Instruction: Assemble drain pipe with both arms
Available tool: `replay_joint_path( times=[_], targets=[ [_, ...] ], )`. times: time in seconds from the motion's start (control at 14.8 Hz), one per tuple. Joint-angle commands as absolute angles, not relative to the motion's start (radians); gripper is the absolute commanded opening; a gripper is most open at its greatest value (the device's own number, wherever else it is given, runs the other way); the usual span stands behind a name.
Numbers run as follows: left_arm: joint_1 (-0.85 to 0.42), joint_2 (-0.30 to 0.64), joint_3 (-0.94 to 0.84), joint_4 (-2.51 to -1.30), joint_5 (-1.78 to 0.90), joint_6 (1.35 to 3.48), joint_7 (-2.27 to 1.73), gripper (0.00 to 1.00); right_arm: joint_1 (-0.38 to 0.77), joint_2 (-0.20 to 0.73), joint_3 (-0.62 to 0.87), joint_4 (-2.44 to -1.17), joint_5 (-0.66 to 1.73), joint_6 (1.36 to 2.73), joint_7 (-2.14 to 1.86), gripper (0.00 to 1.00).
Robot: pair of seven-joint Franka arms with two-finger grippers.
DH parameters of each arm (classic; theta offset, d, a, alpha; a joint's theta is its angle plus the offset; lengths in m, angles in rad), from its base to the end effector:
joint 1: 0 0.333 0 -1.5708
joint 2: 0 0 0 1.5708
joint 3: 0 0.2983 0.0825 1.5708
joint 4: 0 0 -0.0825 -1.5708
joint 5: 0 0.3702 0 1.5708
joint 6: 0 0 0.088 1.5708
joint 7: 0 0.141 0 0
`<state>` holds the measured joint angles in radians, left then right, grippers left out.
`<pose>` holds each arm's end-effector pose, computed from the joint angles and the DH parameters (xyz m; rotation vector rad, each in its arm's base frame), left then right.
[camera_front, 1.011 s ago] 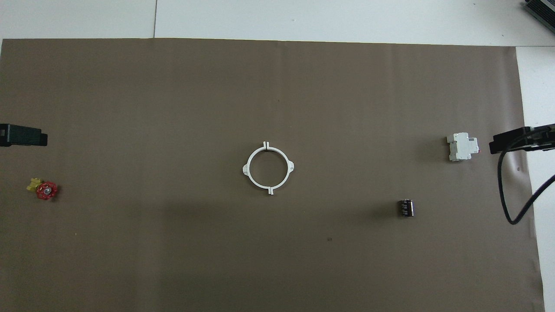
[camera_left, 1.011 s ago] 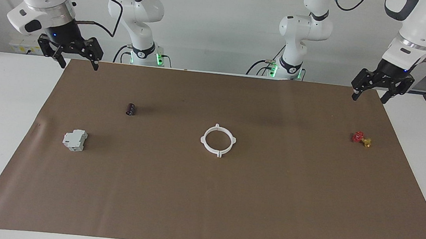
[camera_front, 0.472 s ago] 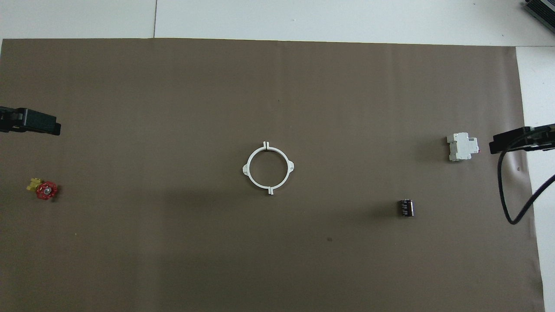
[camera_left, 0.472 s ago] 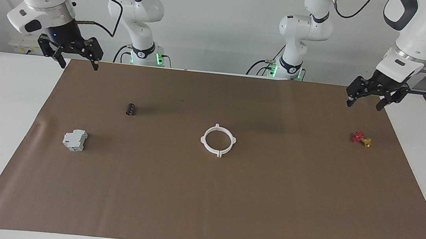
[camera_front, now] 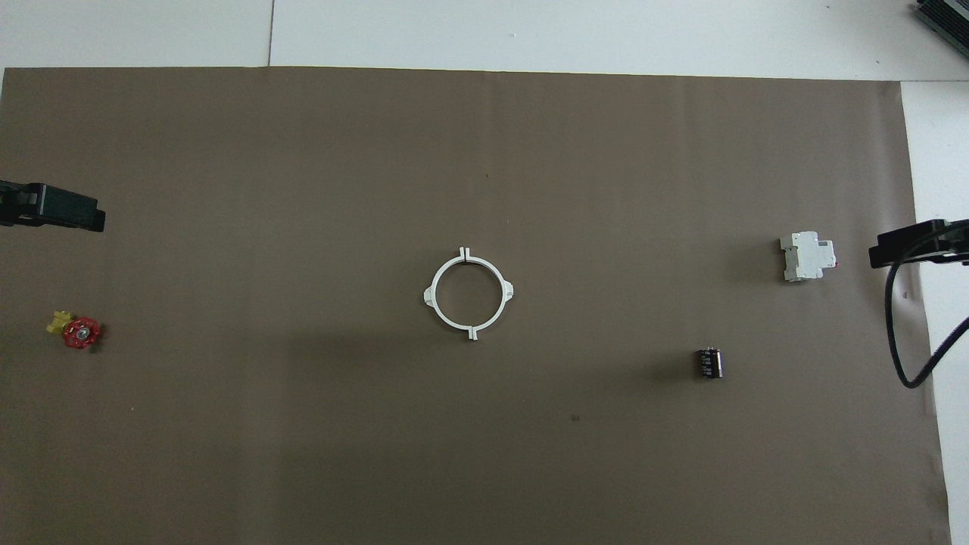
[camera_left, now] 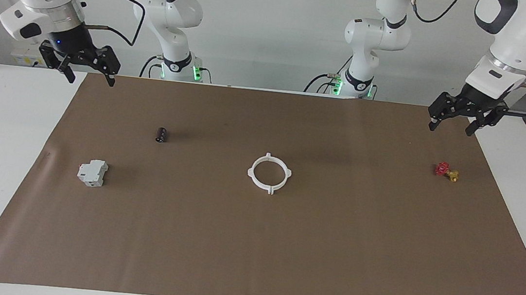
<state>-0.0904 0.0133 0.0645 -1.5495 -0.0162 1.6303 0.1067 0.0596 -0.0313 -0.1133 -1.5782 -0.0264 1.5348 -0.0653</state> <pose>0.5530 -0.0167 0.5809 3.1204 -0.2066 0.1065 0.5266 -0.0330 0.5829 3.1194 0.0170 -0.0213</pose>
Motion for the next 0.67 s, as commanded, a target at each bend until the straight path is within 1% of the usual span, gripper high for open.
replay_joint_path(
  times=[0.0,0.61],
  targets=[
    [-0.103,-0.003,0.081,-1.555,-0.023,1.635,0.097,1.00,0.057,-0.040,-0.101,-1.583,-0.026,1.531,-0.052,1.00],
    [-0.103,-0.006,0.081,-1.562,-0.023,1.641,0.097,1.00,0.049,-0.044,-0.103,-1.589,-0.014,1.525,-0.054,1.00]
  ],
)
